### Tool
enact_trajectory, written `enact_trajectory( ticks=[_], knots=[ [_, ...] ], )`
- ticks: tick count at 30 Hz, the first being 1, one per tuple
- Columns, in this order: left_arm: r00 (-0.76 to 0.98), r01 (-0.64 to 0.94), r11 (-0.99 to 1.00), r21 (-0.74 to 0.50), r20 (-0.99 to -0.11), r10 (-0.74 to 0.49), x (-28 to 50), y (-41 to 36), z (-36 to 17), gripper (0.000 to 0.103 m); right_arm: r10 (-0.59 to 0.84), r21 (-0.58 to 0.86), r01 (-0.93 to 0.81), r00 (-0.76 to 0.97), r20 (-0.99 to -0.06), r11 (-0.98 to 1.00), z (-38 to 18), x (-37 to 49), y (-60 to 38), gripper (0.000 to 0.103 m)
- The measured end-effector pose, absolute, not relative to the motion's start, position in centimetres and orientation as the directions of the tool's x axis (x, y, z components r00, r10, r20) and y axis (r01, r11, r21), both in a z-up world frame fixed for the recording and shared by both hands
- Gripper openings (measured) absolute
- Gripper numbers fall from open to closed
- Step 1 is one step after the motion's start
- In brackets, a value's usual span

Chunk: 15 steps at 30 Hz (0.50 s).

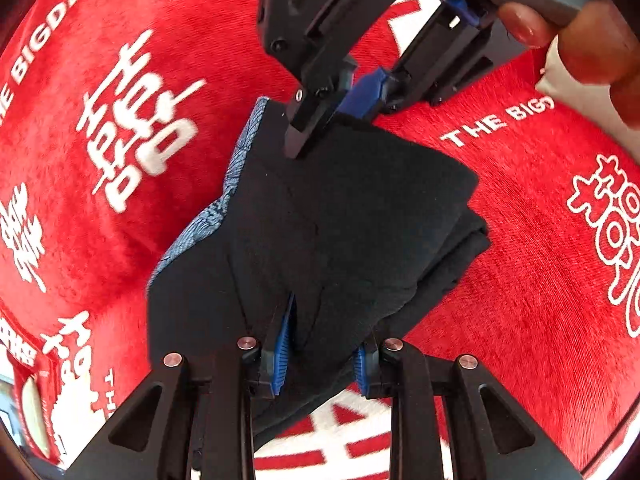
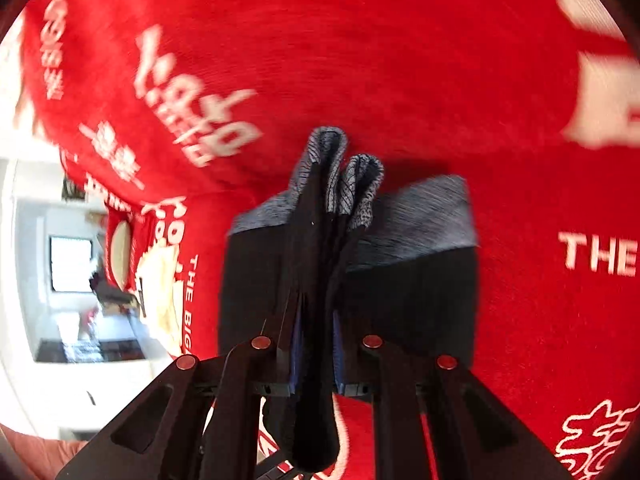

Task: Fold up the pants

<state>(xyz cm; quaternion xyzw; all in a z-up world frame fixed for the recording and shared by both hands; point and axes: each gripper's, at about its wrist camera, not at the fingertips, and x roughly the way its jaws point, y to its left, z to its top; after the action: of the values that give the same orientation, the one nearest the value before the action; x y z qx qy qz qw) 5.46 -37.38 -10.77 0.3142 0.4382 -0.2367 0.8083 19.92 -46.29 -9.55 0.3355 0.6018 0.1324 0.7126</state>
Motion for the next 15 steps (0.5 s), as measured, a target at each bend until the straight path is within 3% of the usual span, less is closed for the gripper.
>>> enact_trajectory(
  ticks=[9, 11, 13, 14, 15],
  knots=[
    [0.529, 0.658, 0.676, 0.331, -0.843, -0.101, 4.3, -39.4, -9.4, 0.027, 0.723, 0.802, 0.168, 0.356, -0.592, 0.573, -9.2, 16.9, -48.6, 0.014],
    [0.524, 0.684, 0.632, 0.363, -0.848, -0.080, 3.6, -40.4, -11.3, 0.027, 0.693, 0.769, 0.197, 0.341, -0.636, 0.609, -10.5, 16.3, -49.2, 0.014],
    [0.531, 0.702, 0.583, 0.409, -0.846, -0.047, 2.8, -41.0, -13.3, 0.030, 0.622, 0.676, 0.257, 0.265, -0.737, 0.691, -13.1, 15.9, -49.2, 0.016],
    [0.540, 0.705, 0.573, 0.418, -0.840, -0.051, 2.5, -41.0, -13.3, 0.031, 0.617, 0.664, 0.300, 0.246, -0.747, 0.685, -14.5, 15.4, -49.4, 0.017],
    [0.538, 0.709, 0.575, 0.409, -0.841, -0.065, 2.4, -40.7, -13.0, 0.039, 0.632, 0.683, 0.327, 0.259, -0.730, 0.654, -15.0, 15.0, -49.8, 0.017]
  ],
)
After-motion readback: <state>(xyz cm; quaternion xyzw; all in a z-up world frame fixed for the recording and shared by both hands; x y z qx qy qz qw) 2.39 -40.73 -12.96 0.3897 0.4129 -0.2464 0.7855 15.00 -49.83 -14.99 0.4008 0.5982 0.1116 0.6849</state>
